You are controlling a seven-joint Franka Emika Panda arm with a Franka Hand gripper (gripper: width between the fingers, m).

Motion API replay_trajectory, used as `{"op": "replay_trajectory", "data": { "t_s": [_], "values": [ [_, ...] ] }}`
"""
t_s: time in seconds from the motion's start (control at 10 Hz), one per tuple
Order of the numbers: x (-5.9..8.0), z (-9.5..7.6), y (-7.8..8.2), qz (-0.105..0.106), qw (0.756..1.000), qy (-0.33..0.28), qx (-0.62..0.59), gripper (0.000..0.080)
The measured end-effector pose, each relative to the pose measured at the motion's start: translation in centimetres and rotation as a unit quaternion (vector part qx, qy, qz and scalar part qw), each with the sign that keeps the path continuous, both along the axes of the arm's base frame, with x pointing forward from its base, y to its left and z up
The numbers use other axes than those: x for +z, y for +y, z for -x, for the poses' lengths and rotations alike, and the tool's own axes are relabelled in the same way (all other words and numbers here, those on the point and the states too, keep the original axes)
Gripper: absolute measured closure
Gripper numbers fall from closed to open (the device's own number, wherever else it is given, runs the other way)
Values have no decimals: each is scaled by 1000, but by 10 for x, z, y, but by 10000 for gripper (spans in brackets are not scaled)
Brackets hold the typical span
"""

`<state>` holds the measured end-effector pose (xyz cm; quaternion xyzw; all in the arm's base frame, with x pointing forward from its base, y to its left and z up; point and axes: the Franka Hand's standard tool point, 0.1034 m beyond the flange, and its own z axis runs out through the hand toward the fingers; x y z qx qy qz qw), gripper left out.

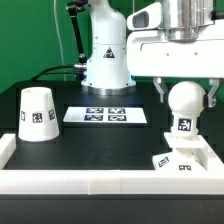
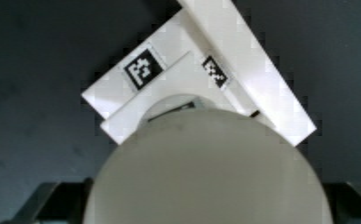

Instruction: Assemble lamp

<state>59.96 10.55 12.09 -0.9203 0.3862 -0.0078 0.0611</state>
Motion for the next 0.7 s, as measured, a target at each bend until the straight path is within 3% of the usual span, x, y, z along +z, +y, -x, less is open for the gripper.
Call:
{"op": "replay_trajectory", "data": {
  "t_s": [0.5, 0.7],
  "values": [
    [-1, -1, 2, -30, 985, 22, -167, 220],
    [-1, -1, 2, -28, 990, 18, -134, 114]
  ]
}}
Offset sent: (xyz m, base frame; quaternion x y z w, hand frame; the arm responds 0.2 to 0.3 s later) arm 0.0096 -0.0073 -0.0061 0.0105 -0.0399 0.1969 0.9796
